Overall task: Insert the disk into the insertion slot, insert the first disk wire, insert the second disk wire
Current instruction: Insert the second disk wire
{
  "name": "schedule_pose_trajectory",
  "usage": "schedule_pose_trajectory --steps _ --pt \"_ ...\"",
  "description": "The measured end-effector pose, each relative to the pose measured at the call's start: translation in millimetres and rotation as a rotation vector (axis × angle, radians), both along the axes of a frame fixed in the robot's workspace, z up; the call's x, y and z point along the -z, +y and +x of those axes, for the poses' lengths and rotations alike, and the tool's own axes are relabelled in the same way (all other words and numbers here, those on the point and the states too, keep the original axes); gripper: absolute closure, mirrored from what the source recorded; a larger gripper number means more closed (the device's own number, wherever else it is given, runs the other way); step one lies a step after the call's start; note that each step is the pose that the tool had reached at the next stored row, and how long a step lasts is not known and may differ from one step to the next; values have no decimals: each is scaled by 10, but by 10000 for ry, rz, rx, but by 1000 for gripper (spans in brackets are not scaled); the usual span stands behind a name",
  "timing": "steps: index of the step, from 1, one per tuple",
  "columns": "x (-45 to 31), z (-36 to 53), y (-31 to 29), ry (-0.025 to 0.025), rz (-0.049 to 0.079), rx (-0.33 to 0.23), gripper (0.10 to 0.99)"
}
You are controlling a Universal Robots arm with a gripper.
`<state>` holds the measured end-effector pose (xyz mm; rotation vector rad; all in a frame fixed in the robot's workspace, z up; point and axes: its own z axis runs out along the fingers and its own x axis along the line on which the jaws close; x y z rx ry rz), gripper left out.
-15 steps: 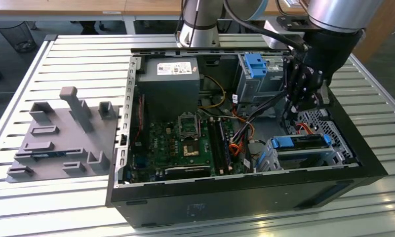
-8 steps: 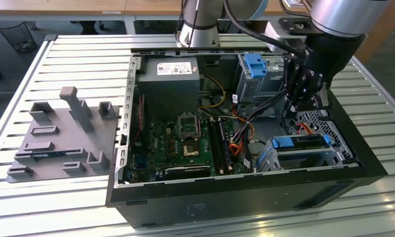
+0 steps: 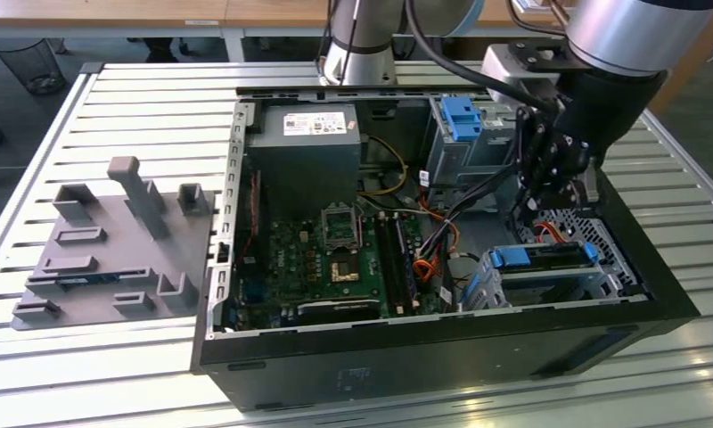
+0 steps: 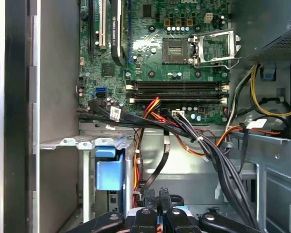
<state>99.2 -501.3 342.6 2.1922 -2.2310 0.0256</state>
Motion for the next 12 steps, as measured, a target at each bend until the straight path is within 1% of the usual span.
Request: schedule_pose_trajectory --steps 3,5,6,9,12 --pt "2 0 -59 0 0 1 937" --pt "4 2 -87 7 11 0 937" --pt "5 7 -95 20 19 -1 937" --pt "8 36 -104 109 48 0 937" --pt "10 36 -108 113 51 1 937"
